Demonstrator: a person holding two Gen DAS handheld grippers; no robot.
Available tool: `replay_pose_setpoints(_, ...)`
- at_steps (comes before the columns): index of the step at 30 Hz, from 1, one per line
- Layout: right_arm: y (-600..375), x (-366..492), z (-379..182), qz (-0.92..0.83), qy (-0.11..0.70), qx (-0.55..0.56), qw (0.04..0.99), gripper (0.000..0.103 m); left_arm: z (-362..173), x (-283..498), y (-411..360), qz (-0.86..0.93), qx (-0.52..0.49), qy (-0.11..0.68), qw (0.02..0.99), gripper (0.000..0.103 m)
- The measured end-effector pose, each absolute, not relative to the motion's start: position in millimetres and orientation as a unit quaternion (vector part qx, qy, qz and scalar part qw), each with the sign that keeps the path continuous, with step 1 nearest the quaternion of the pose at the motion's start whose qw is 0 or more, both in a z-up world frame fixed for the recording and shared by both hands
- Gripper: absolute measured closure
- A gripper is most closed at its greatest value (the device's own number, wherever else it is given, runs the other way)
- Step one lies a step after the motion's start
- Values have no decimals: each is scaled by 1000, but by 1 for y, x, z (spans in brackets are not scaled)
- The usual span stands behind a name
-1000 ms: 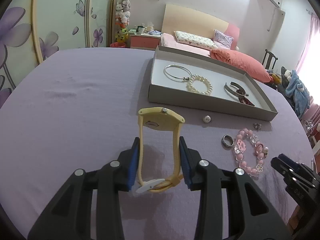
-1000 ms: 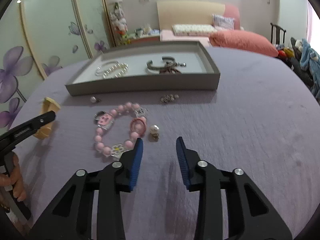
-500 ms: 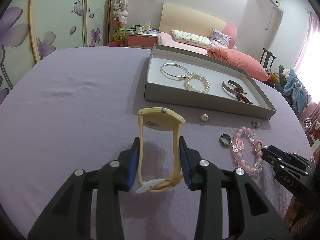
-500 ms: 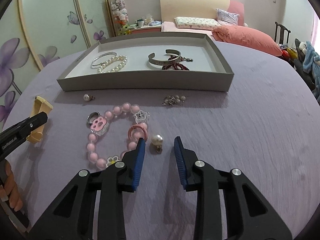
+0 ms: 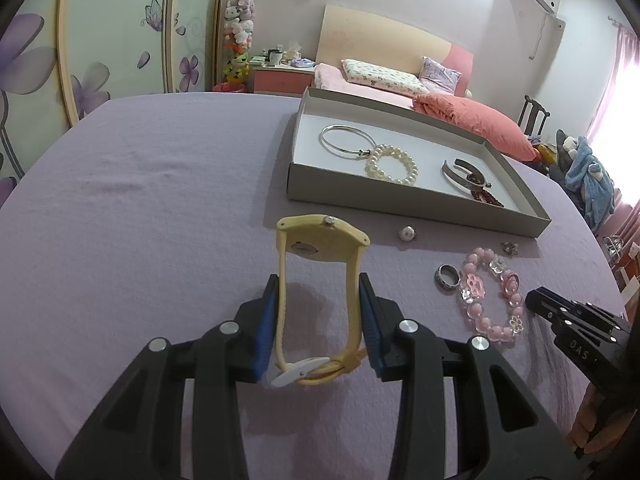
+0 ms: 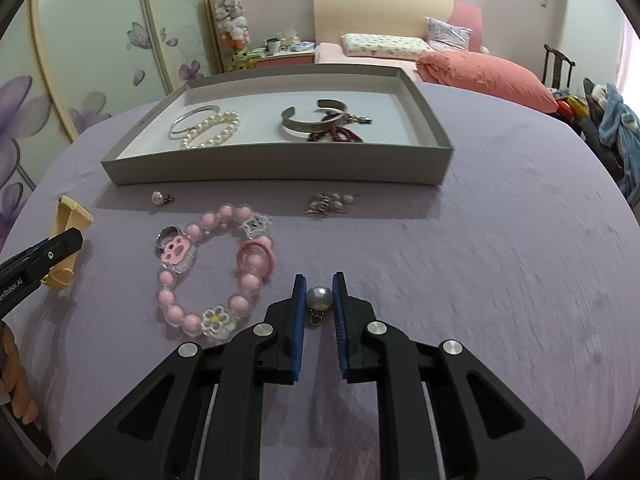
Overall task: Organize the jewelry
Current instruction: 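Grasp the yellow watch with the left tool while the right tool grasps a pearl stud earring, then carry the watch and pearl earring into the gray tray and open both tools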
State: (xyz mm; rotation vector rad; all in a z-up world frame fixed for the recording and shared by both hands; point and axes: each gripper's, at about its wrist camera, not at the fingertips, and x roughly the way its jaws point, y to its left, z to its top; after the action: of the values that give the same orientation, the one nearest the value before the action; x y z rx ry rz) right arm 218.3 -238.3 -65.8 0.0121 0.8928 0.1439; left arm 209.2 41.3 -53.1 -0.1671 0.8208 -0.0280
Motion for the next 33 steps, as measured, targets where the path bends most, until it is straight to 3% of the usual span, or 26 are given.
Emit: replay_pose_setpoints(33, -254, 188, -39, 90, 381, 43, 919, 89, -39, 172, 39, -36, -98, 382, 918, 65)
